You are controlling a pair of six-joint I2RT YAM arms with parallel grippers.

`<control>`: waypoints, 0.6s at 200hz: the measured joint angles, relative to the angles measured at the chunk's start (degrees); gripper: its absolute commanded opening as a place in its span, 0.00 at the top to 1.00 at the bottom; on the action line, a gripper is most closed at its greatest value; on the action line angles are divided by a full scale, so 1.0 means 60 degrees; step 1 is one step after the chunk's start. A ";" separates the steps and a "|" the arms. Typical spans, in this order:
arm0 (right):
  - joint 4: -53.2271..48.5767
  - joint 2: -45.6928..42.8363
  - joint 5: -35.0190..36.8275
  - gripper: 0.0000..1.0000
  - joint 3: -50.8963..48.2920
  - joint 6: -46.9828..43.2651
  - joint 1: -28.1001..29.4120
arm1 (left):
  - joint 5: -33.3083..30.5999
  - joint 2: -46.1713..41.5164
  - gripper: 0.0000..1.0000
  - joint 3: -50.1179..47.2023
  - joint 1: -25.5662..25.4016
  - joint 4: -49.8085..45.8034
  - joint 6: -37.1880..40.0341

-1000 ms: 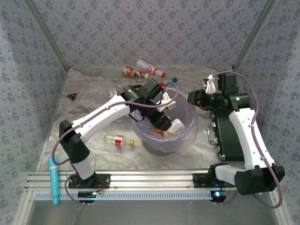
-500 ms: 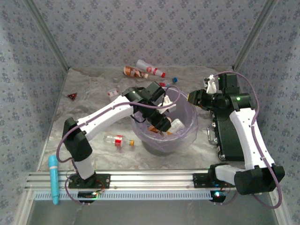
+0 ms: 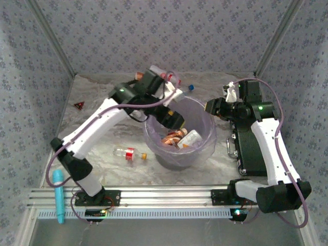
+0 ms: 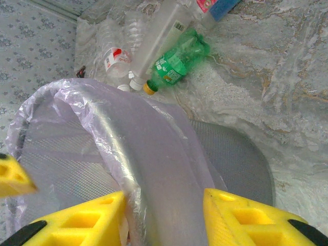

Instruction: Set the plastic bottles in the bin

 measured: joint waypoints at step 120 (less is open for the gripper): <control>0.0084 0.0382 -0.0007 0.56 0.0022 -0.0182 0.0000 | -0.3402 -0.4546 0.00 -0.6003 0.3767 0.0539 -0.5242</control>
